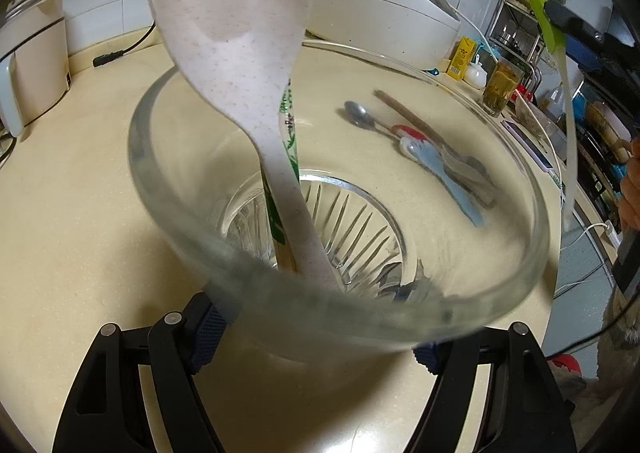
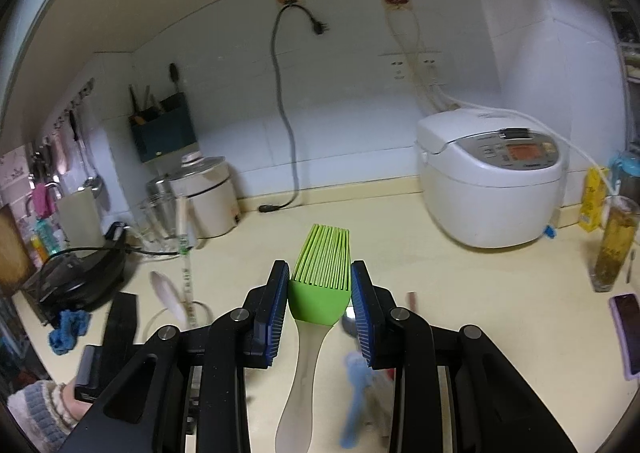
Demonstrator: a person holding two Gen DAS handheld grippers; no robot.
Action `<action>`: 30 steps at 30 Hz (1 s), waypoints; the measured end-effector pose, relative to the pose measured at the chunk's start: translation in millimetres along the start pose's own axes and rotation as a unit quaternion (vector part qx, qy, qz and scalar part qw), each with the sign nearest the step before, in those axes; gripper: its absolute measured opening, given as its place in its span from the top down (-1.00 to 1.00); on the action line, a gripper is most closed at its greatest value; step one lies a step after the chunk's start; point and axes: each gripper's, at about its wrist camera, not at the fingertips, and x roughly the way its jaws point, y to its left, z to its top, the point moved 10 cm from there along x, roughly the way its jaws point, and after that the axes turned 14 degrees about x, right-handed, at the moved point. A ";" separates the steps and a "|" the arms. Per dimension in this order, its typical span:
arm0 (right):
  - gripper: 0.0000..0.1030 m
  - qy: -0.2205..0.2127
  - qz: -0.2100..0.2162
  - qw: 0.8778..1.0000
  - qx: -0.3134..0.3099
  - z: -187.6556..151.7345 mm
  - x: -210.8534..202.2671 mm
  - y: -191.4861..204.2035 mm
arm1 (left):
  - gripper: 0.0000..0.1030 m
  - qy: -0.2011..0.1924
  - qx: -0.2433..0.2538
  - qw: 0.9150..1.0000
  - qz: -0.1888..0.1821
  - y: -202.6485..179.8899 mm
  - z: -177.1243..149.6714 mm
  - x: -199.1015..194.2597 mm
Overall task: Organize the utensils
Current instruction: 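Carry the green brush over the glass and lower it in while the left tool holds the glass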
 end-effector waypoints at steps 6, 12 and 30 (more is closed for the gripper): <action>0.39 -0.016 -0.033 0.999 0.023 14.1 -10.5 -30.5 | -0.53 -0.001 -0.001 1.000 -0.001 -0.5 -0.2 -0.3; 0.39 -0.029 0.026 0.999 0.034 32.9 -17.2 -0.8 | -0.53 0.000 0.000 1.000 0.001 0.4 -0.7 -0.4; 0.39 -0.038 0.148 0.988 -0.028 25.0 25.5 137.3 | -0.53 0.001 0.001 1.000 0.002 -1.0 0.3 -1.1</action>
